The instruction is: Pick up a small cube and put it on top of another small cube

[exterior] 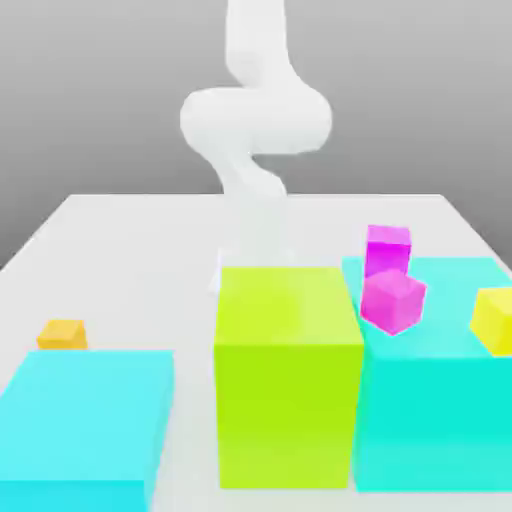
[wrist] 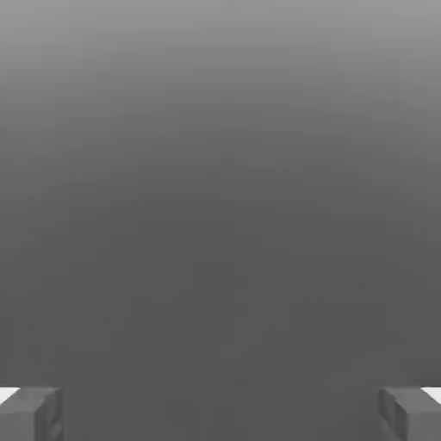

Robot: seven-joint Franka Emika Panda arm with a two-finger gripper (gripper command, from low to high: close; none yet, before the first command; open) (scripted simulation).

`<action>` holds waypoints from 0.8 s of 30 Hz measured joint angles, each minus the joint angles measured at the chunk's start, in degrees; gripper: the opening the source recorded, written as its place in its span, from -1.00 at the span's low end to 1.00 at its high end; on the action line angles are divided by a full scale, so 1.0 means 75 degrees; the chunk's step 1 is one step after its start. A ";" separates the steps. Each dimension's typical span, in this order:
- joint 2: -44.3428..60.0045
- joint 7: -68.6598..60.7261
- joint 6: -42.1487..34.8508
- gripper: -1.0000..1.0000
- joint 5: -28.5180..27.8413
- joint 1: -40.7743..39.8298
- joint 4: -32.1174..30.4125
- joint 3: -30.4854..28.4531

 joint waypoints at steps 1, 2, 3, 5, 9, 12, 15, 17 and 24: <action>0.0239 0.0232 0.0152 0.00 -0.0061 -0.0233 -0.0144 -0.0041; 0.0468 0.0439 0.0297 0.00 -0.0103 -0.0469 -0.0282 -0.0075; 0.0693 0.0656 0.0440 0.00 -0.0158 -0.0688 -0.0418 -0.0120; 0.1135 0.1068 0.0717 0.00 -0.0250 -0.1129 -0.0684 -0.0212; 0.2012 0.1878 0.1278 0.00 -0.0417 -0.1969 -0.1216 -0.0454; 0.2667 0.2473 0.1697 0.00 -0.0527 -0.2551 -0.1613 -0.0698; 0.3321 0.3035 0.2117 0.00 -0.0591 -0.3101 -0.2011 -0.0982; 0.3759 0.3386 0.2399 0.00 -0.0601 -0.3436 -0.2277 -0.1199; 0.5312 0.4216 0.3394 0.00 -0.0080 -0.4517 -0.3212 -0.2040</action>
